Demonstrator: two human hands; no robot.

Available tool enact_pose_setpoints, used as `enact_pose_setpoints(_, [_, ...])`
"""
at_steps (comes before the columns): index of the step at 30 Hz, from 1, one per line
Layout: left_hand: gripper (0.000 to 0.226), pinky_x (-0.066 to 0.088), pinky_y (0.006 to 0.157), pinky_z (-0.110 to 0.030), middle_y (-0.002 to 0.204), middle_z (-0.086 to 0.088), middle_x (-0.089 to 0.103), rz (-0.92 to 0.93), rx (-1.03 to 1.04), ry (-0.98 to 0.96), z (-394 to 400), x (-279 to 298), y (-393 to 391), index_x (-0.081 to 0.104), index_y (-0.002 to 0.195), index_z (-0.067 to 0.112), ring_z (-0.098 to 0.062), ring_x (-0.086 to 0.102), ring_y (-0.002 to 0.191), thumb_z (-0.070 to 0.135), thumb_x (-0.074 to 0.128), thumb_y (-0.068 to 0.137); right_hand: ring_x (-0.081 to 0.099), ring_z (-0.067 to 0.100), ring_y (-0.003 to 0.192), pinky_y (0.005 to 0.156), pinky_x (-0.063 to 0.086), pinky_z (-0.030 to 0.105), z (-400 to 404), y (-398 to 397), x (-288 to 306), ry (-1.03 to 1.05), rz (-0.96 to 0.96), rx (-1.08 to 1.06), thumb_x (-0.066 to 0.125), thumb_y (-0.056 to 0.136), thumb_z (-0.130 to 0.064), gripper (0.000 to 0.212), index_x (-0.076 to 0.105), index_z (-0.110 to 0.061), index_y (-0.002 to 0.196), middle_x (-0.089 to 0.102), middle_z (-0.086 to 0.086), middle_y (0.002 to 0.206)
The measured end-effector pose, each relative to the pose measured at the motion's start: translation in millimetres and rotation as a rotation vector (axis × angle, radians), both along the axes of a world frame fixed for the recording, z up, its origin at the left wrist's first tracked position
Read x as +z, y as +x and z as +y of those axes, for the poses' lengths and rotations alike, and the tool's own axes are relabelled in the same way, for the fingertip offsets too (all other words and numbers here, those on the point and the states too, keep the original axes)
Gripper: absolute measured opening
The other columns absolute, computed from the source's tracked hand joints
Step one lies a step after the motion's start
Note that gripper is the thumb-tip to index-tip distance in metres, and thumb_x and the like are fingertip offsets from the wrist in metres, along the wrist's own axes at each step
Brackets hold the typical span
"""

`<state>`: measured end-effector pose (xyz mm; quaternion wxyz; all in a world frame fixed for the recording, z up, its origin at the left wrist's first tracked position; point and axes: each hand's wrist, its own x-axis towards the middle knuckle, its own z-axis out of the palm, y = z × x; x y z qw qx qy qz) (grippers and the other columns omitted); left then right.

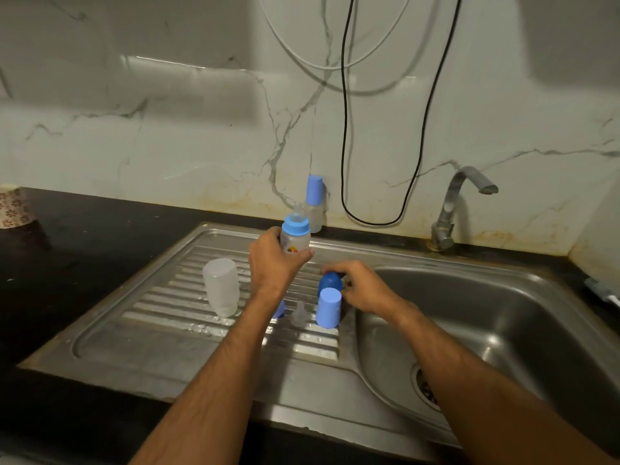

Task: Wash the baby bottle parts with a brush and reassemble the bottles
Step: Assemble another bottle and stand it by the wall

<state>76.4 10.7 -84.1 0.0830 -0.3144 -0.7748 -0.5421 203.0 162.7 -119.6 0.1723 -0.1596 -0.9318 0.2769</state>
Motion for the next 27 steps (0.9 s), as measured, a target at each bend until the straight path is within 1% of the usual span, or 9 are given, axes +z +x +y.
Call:
enact_pose_setpoints(3, [0.045,0.051,0.066,-0.021,0.088,0.002,0.07,0.003,-0.017,0.023,3,2,2,0.067,0.098,0.014,-0.01,0.065,0.078,0.034,0.092,0.067,0.064,0.006,0.099,0.087,0.054,0.026,2,11,6,-0.008,0.046,-0.049,0.084,0.075,-0.004,0.044,0.071,-0.021,0.114,0.071,-0.007,0.107])
enact_pose_setpoints(7, [0.044,0.056,0.068,-0.028,0.086,0.002,0.071,0.003,-0.039,0.032,11,9,15,0.068,0.096,0.014,-0.011,0.067,0.078,0.033,0.092,0.066,0.063,0.001,0.086,0.074,0.049,0.021,13,38,9,-0.028,0.074,-0.136,0.091,0.067,-0.014,0.044,0.07,-0.023,0.104,0.069,-0.011,0.095])
enact_pose_setpoints(9, [0.043,0.058,0.069,-0.03,0.086,0.003,0.071,0.004,-0.068,0.03,20,12,27,0.068,0.096,0.014,-0.011,0.067,0.078,0.033,0.092,0.066,0.06,-0.006,0.083,0.07,0.044,0.013,20,58,8,-0.056,0.09,-0.192,0.092,0.067,-0.014,0.043,0.067,-0.027,0.1,0.066,-0.015,0.093])
enact_pose_setpoints(11, [0.044,0.059,0.072,-0.032,0.088,0.002,0.071,0.003,-0.094,0.022,31,14,45,0.067,0.098,0.016,-0.011,0.067,0.08,0.035,0.092,0.066,0.062,-0.005,0.087,0.069,0.044,0.009,29,83,9,-0.098,0.116,-0.252,0.091,0.069,-0.015,0.043,0.064,-0.028,0.1,0.065,-0.014,0.097])
enact_pose_setpoints(15, [0.046,0.055,0.074,-0.025,0.093,0.004,0.07,-0.019,-0.161,0.037,61,13,88,0.067,0.102,0.017,-0.01,0.067,0.085,0.033,0.092,0.068,0.066,0.011,0.094,0.079,0.057,0.028,49,135,19,-0.197,0.173,-0.365,0.087,0.076,-0.02,0.05,0.062,-0.025,0.119,0.064,-0.004,0.104])
enact_pose_setpoints(18, [0.051,0.054,0.082,-0.026,0.102,0.004,0.07,-0.053,-0.223,0.02,86,6,121,0.066,0.111,0.016,-0.011,0.066,0.094,0.03,0.091,0.069,0.07,0.022,0.095,0.079,0.063,0.038,64,170,42,-0.253,0.219,-0.372,0.08,0.084,-0.012,0.048,0.065,-0.025,0.128,0.064,0.003,0.118])
enact_pose_setpoints(22, [0.051,0.056,0.083,-0.031,0.103,0.001,0.071,-0.085,-0.277,-0.016,111,-6,154,0.066,0.111,0.016,-0.012,0.065,0.092,0.028,0.091,0.068,0.075,0.034,0.078,0.07,0.064,0.035,75,217,86,-0.626,0.445,-0.271,0.071,0.088,0.003,0.034,0.071,-0.014,0.118,0.069,0.019,0.119])
enact_pose_setpoints(26, [0.051,0.056,0.085,-0.028,0.107,0.0,0.072,-0.067,-0.307,-0.046,127,-18,175,0.066,0.113,0.016,-0.012,0.066,0.097,0.028,0.091,0.07,0.072,0.03,0.087,0.075,0.061,0.034,90,253,97,-1.167,0.864,-0.119,0.058,0.095,-0.007,0.03,0.064,-0.005,0.124,0.07,0.022,0.117])
enact_pose_setpoints(27, [0.051,0.056,0.087,-0.028,0.109,0.0,0.071,-0.072,-0.31,-0.059,129,-21,177,0.065,0.114,0.016,-0.013,0.067,0.099,0.028,0.09,0.071,0.071,0.028,0.086,0.073,0.062,0.034,97,253,85,-1.237,0.824,-0.168,0.056,0.097,-0.007,0.029,0.063,-0.005,0.125,0.069,0.023,0.117])
